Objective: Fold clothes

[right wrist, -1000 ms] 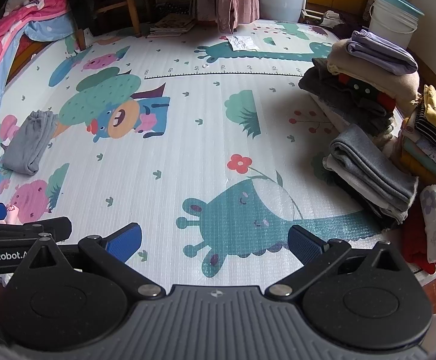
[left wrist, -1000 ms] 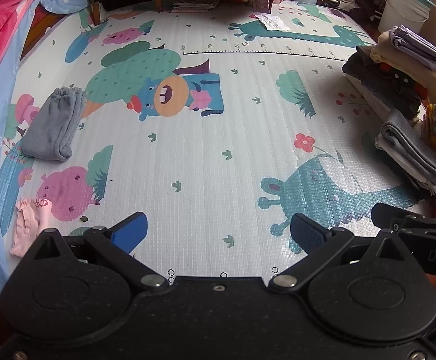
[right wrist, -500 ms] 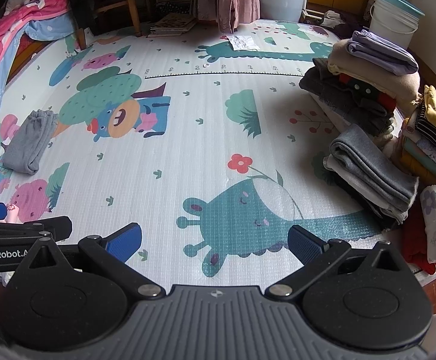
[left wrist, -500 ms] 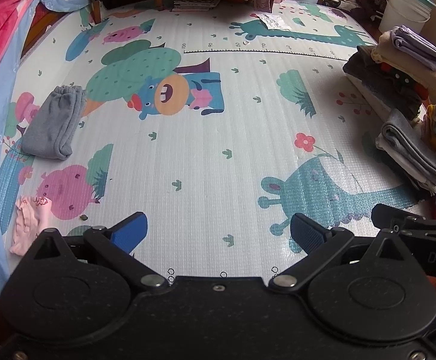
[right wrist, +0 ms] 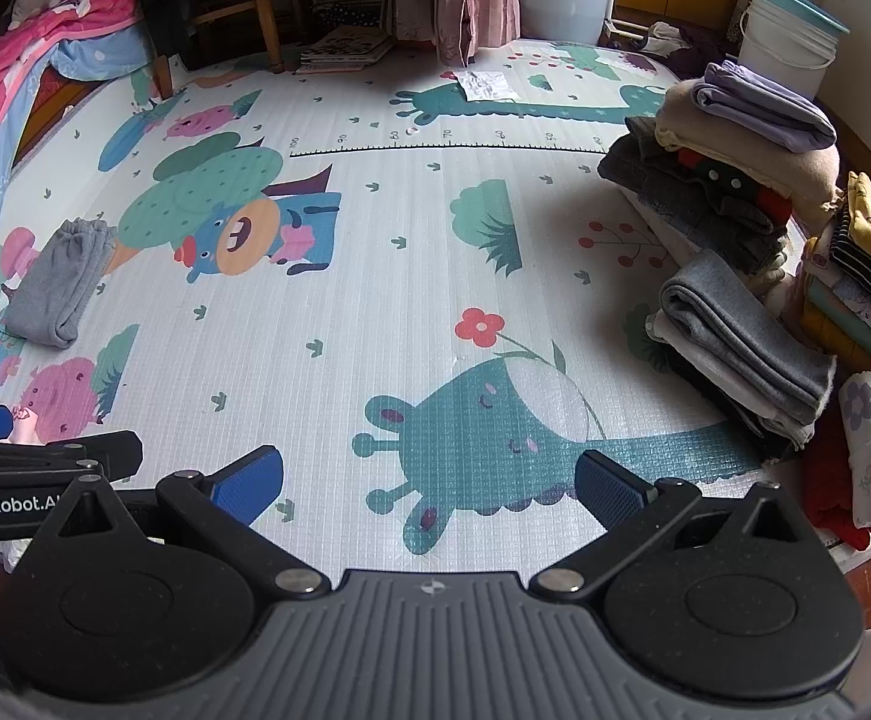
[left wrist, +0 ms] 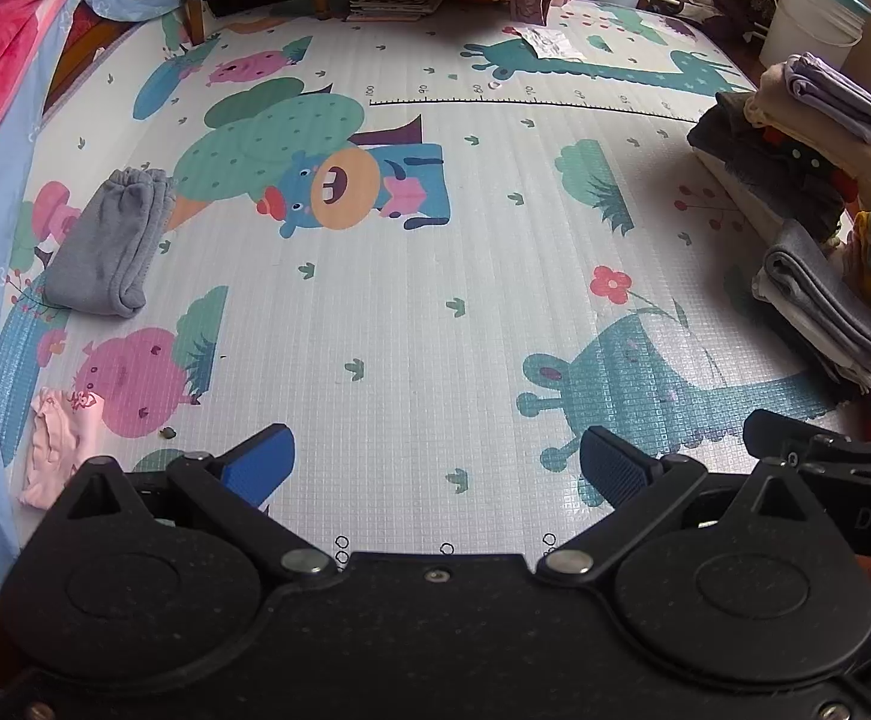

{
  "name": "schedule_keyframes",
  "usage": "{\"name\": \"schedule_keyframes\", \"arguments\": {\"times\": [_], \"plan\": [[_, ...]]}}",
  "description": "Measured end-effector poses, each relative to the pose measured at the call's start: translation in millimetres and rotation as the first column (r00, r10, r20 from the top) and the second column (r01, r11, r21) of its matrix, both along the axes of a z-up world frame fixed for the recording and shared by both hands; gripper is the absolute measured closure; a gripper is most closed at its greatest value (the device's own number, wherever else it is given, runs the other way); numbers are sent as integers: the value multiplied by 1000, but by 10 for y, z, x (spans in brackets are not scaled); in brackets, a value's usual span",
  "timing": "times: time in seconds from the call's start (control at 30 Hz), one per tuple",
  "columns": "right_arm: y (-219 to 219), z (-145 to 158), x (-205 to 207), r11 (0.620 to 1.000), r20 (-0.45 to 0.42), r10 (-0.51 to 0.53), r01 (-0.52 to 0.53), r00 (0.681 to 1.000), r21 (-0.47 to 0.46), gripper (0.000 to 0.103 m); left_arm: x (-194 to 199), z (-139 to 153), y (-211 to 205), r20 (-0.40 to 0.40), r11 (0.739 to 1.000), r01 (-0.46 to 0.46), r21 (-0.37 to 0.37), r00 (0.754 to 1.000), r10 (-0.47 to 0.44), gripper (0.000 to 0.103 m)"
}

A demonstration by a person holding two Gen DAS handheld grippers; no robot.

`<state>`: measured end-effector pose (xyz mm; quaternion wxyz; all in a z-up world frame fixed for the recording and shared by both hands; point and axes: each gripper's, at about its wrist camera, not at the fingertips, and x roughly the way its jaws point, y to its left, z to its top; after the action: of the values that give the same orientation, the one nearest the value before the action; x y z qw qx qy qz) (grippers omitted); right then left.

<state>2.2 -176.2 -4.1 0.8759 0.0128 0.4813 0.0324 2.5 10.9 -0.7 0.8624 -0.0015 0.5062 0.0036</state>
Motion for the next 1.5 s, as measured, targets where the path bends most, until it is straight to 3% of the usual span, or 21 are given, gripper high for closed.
{"name": "schedule_keyframes", "arguments": {"times": [0.67, 0.9, 1.0, 1.27, 1.5], "plan": [[-30, 14, 0, 1000, 4, -1, 1, 1000, -2, 0, 25, 4, -39, 2, 1000, -13, 2, 1000, 13, 0], [-447, 336, 54, 993, 77, -100, 95, 992, 73, 0, 126, 182, -175, 63, 994, 36, -104, 998, -29, 0], [-685, 505, 90, 989, 117, -132, 124, 984, 76, 0, 215, 284, -374, 81, 990, 89, -109, 993, -81, 0], [-1483, 754, 260, 975, 146, -211, 196, 967, 107, 0, 562, 483, -922, 201, 968, 233, -90, 956, -212, 0], [-2192, 688, 520, 967, 156, -245, 228, 957, 118, 0, 940, 440, -1483, 321, 932, 356, -74, 893, -316, 0]]}}
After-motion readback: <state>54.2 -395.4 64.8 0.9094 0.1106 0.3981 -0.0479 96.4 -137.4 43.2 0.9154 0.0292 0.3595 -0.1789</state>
